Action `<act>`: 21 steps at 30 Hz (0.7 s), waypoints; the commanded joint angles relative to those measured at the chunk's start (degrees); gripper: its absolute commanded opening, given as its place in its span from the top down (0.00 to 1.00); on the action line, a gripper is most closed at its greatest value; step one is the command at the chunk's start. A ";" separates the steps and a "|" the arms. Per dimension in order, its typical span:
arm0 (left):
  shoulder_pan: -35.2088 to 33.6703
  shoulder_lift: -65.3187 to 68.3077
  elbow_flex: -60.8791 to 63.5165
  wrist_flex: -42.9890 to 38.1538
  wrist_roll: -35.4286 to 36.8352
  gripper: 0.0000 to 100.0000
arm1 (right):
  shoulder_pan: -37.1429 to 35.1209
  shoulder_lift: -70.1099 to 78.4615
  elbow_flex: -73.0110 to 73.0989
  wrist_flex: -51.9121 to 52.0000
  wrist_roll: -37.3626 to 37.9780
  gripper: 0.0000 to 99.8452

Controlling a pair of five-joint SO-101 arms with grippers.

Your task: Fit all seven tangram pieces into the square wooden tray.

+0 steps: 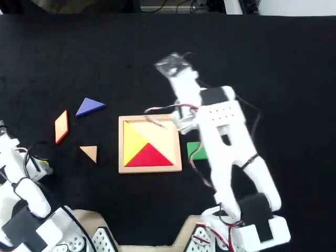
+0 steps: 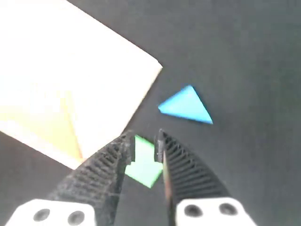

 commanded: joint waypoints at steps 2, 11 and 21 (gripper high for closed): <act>-9.01 -0.18 -1.45 -2.55 9.93 0.77 | -11.69 1.45 -7.78 -1.14 0.62 0.92; -25.45 0.44 -1.80 -3.16 3.78 0.77 | -23.03 19.12 -20.88 -1.58 0.53 0.92; -14.02 0.53 -13.85 -2.81 3.34 0.77 | -21.98 21.76 -26.77 4.92 0.62 0.92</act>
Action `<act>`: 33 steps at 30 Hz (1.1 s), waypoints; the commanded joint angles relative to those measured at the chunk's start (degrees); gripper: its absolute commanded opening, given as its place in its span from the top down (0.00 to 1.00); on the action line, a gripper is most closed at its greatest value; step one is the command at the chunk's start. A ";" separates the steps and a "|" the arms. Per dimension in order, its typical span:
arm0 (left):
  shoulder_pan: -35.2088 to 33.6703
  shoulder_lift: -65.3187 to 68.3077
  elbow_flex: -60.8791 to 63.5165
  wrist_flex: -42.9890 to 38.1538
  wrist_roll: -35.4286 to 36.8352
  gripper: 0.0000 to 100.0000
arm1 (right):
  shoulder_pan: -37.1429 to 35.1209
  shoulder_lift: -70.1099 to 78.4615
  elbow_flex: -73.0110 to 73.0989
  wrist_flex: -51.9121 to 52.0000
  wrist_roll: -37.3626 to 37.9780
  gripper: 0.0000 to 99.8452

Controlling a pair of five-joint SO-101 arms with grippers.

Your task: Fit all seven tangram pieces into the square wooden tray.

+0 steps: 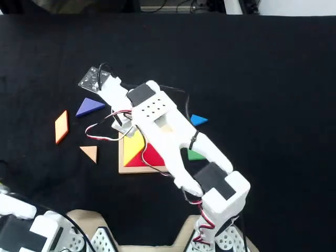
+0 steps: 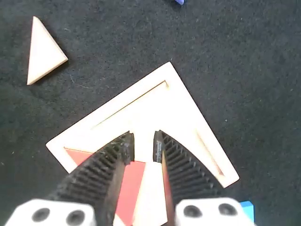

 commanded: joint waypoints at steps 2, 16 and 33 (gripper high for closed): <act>20.18 0.00 -13.76 0.00 -1.14 0.77 | 1.23 -6.73 -3.21 7.03 0.62 0.96; 55.34 22.24 -48.92 30.68 -23.74 0.77 | 30.95 -37.85 11.38 12.13 1.05 0.97; 45.49 44.40 -69.23 43.43 -18.29 0.77 | 27.78 -38.46 31.60 -2.20 -2.73 0.97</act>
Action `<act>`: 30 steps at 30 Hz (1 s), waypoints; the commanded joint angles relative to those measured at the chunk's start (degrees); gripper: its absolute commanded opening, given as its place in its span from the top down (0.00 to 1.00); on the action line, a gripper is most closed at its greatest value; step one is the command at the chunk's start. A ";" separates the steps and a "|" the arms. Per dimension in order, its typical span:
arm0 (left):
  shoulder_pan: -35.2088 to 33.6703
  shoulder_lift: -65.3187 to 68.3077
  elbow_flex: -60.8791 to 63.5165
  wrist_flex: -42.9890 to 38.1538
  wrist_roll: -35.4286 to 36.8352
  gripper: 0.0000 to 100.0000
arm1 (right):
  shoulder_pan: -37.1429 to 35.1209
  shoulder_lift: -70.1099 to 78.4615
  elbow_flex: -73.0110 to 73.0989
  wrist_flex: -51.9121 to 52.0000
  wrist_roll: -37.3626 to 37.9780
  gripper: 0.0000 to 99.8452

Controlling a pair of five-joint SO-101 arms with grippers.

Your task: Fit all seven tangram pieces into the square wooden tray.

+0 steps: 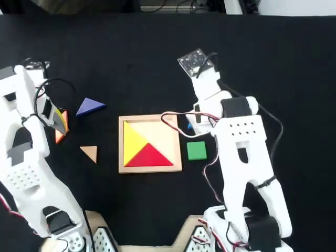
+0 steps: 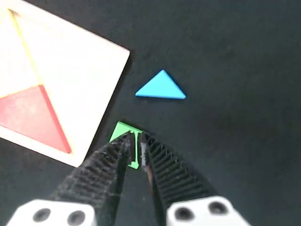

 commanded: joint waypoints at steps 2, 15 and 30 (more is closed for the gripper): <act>-0.40 -0.44 -1.01 -0.70 1.14 0.77 | -2.37 -1.98 2.77 -3.25 -1.23 0.97; 2.07 -1.14 9.19 -13.63 10.37 0.77 | -2.46 -1.98 4.70 -4.75 -1.23 0.97; 0.48 -12.04 14.20 -16.35 20.75 0.77 | -5.27 -1.71 5.67 -5.45 -1.23 0.97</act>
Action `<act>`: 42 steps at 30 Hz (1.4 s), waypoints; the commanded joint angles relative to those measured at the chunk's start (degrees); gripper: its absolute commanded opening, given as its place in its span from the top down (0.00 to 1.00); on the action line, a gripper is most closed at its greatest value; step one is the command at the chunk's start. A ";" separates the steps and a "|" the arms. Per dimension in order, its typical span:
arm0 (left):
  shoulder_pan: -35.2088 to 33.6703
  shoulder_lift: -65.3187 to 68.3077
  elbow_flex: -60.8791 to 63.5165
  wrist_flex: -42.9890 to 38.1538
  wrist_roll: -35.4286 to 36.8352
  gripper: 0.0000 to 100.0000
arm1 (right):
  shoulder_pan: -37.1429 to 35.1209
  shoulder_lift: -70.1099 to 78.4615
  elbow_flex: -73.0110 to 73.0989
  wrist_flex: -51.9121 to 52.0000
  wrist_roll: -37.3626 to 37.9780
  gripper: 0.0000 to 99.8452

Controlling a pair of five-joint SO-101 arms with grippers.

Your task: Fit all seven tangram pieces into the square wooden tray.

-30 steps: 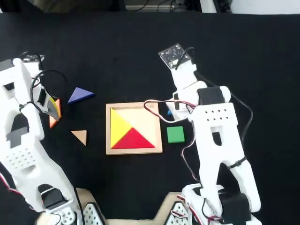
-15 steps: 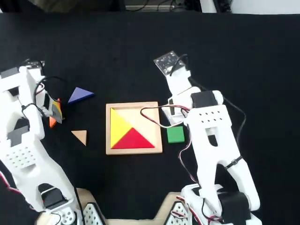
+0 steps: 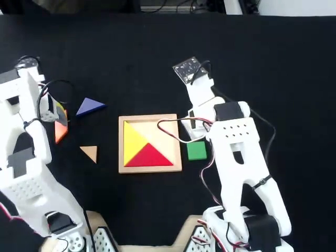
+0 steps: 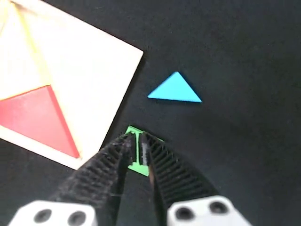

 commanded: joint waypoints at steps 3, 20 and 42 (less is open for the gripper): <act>-1.01 -3.16 8.22 -10.90 4.31 0.77 | -3.52 -1.98 2.77 -2.20 -0.35 0.97; -4.44 -6.33 6.55 -11.25 -1.85 0.77 | -3.60 -1.98 5.14 -4.40 -0.35 0.97; 1.36 3.16 4.44 -13.98 -1.14 0.77 | -3.69 -1.71 5.14 -4.40 -0.35 0.97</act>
